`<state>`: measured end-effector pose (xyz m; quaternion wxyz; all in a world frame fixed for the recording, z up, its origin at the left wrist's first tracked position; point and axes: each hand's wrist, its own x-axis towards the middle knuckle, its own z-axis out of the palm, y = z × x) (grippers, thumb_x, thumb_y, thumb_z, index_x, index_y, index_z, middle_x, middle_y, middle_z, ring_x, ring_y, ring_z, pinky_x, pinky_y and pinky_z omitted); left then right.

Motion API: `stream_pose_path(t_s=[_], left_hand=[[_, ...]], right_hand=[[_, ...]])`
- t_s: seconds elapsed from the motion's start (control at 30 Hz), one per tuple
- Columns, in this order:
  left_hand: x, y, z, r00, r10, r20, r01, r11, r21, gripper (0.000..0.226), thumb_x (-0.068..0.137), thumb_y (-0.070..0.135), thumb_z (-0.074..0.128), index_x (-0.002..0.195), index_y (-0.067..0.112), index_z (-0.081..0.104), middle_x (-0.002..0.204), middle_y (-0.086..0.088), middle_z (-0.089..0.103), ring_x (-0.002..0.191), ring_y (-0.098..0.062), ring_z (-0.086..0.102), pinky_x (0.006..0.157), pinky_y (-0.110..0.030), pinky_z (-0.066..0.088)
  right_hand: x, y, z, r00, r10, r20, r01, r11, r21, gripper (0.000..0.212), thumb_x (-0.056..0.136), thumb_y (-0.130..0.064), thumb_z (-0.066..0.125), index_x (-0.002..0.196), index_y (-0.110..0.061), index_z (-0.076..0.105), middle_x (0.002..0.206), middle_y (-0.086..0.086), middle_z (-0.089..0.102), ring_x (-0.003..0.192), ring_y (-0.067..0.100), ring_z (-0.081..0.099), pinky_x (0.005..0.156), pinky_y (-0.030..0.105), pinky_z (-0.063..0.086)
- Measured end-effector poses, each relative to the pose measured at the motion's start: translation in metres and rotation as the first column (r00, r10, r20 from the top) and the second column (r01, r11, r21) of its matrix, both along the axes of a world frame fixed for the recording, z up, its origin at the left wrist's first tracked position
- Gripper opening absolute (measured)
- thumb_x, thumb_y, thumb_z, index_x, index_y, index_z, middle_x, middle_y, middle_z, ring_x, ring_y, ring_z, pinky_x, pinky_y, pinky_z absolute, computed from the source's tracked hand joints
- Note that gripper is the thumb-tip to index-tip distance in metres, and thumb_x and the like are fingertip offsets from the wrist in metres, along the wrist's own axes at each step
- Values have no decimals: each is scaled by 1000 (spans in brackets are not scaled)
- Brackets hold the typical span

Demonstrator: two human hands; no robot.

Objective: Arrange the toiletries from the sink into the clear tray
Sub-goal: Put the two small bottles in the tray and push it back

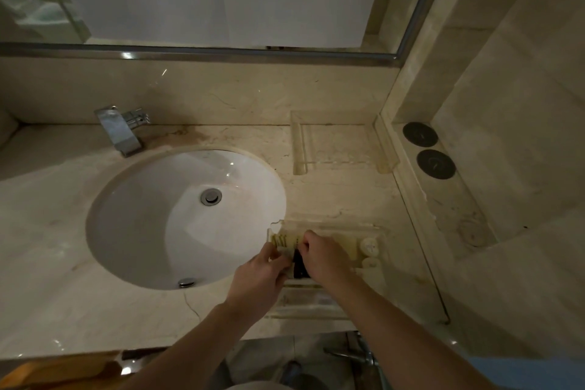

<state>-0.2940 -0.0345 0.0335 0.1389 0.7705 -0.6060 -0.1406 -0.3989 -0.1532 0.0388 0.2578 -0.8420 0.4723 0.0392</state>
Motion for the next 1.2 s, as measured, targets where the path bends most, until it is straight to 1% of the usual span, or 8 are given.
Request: stream_pose_path(t_s=[0.13,0.27,0.47,0.63,0.77,0.97,1.07,1.2], left_hand=[[-3,1,4,998,-60,36,62,998,-33,35,74,32,68,108,29,62,96,1,58,64,-15,62,43,-25,47],[-7,-5,3,993,-110,39,112,992,-55,24,74,33,70,98,34,65,89,5,60,60,-14,62,44,-25,50],[-9,-13,-1,988,-96,124,95,995,8,17,67,33,72,82,33,64,84,6,58,50,-12,60,37,-24,46],[-12,-14,-3,996,-53,69,52,998,17,11,81,32,62,91,29,63,100,3,57,64,-18,65,50,-31,55],[-11,-10,5,999,-42,11,42,999,-24,21,70,32,76,85,30,62,86,8,58,56,-9,61,41,-20,43],[-4,-9,9,897,368,-245,-393,918,-58,14,92,28,50,103,20,53,101,4,46,80,-15,56,64,-29,45],[6,-6,6,756,532,-380,-570,821,15,11,91,19,52,100,14,55,100,0,54,83,-19,57,71,-30,46],[17,6,5,755,506,-417,-452,862,229,14,90,18,54,77,21,60,75,2,65,68,-13,61,57,-21,43]], right_hand=[[1,1,-2,1000,-9,-16,8,998,-62,17,97,-29,39,84,-18,41,74,2,53,70,26,55,56,32,40],[-7,1,-4,998,-47,40,51,994,-98,19,96,-33,39,91,-17,48,80,4,64,72,25,60,59,36,49],[-21,7,-4,992,119,46,-115,990,-80,21,98,-35,37,108,-20,46,95,7,65,79,27,61,62,36,49],[-22,15,-10,985,164,-57,-173,961,-216,30,99,-35,34,122,-18,39,104,9,65,82,29,64,58,31,39],[-20,11,-15,982,174,-69,-186,954,-236,34,96,-30,41,128,-17,38,105,10,66,84,31,65,61,34,44],[-31,10,-20,978,204,47,-168,900,-403,20,80,-39,64,89,-26,51,63,-6,64,43,13,56,35,23,36],[-45,4,-12,974,21,225,68,923,-379,25,93,-39,35,93,-23,55,70,-7,64,51,12,57,44,26,44],[-83,-18,4,859,-365,360,465,851,-245,12,96,-29,46,90,-20,52,63,-7,56,49,8,50,44,24,42]])
